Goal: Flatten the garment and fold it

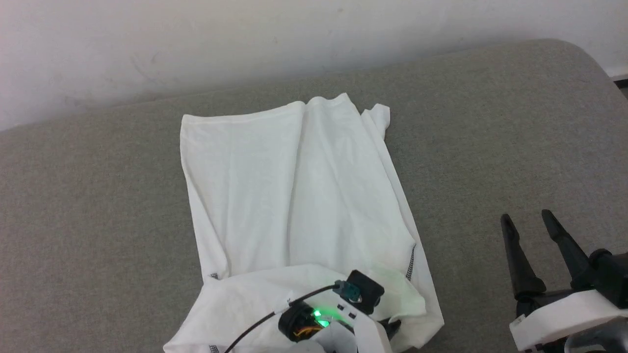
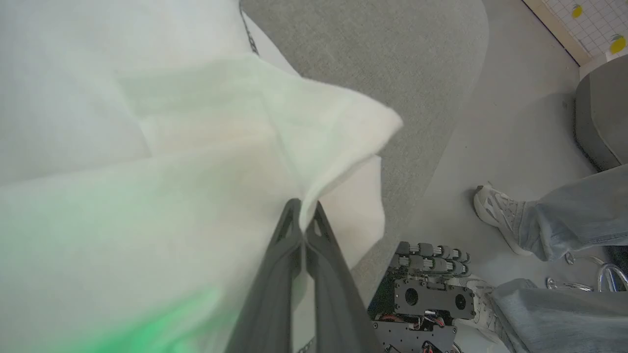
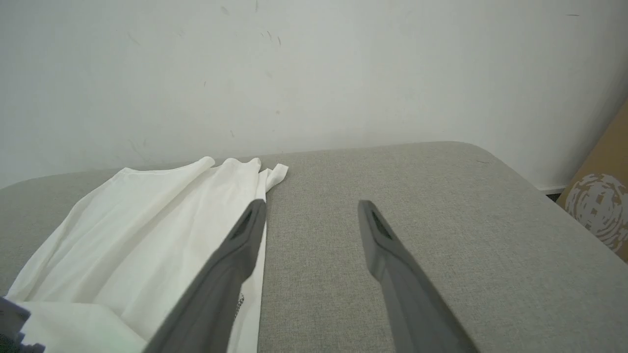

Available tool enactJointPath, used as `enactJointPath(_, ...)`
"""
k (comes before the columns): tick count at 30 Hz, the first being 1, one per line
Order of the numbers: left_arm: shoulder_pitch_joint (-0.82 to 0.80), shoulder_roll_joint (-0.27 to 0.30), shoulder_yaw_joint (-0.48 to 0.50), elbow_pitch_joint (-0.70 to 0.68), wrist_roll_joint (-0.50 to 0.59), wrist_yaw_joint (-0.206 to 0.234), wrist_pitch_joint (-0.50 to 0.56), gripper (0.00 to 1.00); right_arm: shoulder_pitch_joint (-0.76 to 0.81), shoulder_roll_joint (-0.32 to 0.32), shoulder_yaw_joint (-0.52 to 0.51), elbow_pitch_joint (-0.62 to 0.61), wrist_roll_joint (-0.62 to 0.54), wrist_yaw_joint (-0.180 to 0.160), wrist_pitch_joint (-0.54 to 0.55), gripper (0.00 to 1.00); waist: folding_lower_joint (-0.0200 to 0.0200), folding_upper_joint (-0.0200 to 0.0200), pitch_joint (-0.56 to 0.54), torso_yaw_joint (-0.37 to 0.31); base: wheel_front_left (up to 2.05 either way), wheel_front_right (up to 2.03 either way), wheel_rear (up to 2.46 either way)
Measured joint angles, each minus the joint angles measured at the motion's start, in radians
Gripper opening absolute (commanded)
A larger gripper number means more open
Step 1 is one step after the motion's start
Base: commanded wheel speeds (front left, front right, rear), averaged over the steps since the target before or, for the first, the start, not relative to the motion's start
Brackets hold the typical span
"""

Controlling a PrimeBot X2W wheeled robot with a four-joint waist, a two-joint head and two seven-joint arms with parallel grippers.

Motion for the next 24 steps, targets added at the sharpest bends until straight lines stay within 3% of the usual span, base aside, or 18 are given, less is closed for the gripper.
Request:
enactJointPath(1,0.004,0.000,-0.008,0.012,-0.006,-0.005,-0.008,1.00,0.000,0.000,0.001,0.001,0.001,0.000,0.000,1.00,0.0000,0.0000,0.003,0.001,0.00,0.00,0.00)
enactJointPath(6,0.000,-0.001,-0.026,-0.025,-0.031,-0.020,-0.103,1.00,0.000,0.000,0.029,0.012,0.000,0.000,0.003,1.00,0.0000,0.0000,0.001,0.024,0.00,0.00,0.00)
enactJointPath(11,-0.003,0.005,-0.002,-0.150,-0.038,-0.017,-0.188,1.00,0.001,-0.010,0.067,0.032,-0.002,0.000,0.009,1.00,-0.0001,0.0000,-0.034,0.048,0.00,0.00,0.00)
enactJointPath(17,0.012,0.086,0.110,-0.271,-0.034,0.060,-0.290,1.00,0.014,-0.018,0.070,0.046,-0.002,0.000,0.010,1.00,-0.0002,0.0000,-0.078,0.087,0.00,0.00,0.00)
enactJointPath(24,0.087,0.181,0.284,-0.290,-0.018,0.183,-0.477,1.00,0.031,-0.024,0.069,0.063,-0.002,0.000,0.007,1.00,-0.0002,0.0000,-0.112,0.128,0.00,0.00,0.00)
